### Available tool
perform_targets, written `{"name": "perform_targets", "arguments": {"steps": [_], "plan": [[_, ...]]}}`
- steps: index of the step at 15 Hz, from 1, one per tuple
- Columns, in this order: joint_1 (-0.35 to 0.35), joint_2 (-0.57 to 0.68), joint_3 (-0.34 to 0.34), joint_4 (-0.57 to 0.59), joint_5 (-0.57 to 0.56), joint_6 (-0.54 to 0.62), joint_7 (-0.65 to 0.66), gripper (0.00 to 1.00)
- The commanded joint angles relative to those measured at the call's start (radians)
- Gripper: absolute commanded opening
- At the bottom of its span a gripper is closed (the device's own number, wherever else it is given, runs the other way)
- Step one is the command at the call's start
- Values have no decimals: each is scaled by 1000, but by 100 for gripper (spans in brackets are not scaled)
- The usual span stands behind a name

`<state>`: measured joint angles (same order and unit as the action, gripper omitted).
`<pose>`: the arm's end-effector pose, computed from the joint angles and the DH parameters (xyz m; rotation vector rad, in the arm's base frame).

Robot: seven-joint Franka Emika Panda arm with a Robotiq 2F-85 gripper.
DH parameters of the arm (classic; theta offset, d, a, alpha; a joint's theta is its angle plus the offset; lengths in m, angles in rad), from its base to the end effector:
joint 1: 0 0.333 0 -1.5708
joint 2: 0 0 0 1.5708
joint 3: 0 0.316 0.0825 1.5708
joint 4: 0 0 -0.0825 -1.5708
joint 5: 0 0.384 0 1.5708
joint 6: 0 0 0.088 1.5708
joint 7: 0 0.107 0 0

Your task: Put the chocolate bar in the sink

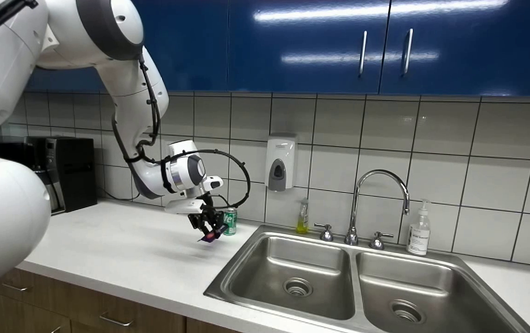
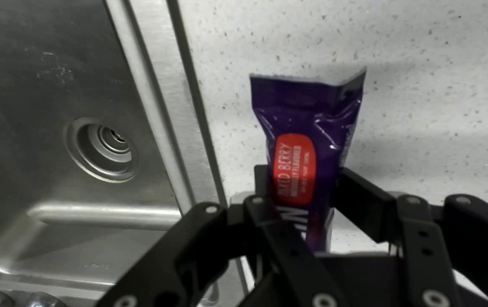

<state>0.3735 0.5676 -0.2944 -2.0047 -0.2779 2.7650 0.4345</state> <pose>0.6206 0.0674 0.1992 2.8961 -0.0661 0.3829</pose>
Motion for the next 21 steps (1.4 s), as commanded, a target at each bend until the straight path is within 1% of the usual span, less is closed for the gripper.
{"name": "perform_targets", "arguments": {"steps": [1, 11, 18, 21], "plan": [[3, -31, -41, -44, -28, 11, 62, 17], [-38, -12, -138, -87, 2, 48, 153, 17], [-107, 30, -190, -92, 35, 95, 171, 17], [-148, 70, -193, -73, 68, 119, 156, 17]]}}
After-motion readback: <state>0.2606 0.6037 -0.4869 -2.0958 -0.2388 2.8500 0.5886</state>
